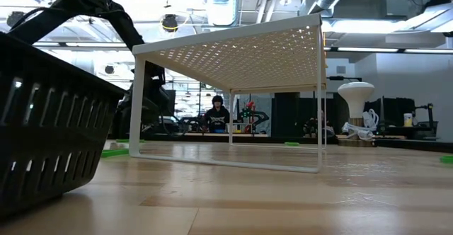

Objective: Pick & Place Office Desk Supplies
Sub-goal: Put the green rubber band into the black bin

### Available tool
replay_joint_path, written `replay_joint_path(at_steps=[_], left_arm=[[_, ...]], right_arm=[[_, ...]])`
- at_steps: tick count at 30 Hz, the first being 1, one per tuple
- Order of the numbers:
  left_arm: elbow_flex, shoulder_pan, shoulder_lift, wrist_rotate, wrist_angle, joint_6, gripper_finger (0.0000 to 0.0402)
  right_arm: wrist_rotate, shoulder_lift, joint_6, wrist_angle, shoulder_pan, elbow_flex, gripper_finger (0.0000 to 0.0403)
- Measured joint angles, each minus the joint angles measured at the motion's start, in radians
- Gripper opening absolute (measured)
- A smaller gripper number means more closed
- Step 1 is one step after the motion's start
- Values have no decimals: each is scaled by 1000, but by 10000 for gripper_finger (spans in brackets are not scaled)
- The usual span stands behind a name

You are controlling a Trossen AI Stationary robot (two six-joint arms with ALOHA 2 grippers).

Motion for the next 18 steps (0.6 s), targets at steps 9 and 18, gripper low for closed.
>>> replay_joint_path(at_steps=[9,18], left_arm=[[41,2,37,5,-24,-24,114],[47,-6,37,20,-13,1,12]], right_arm=[[74,-25,-60,58,-2,2,156],[73,-23,-65,54,-3,0,156]])
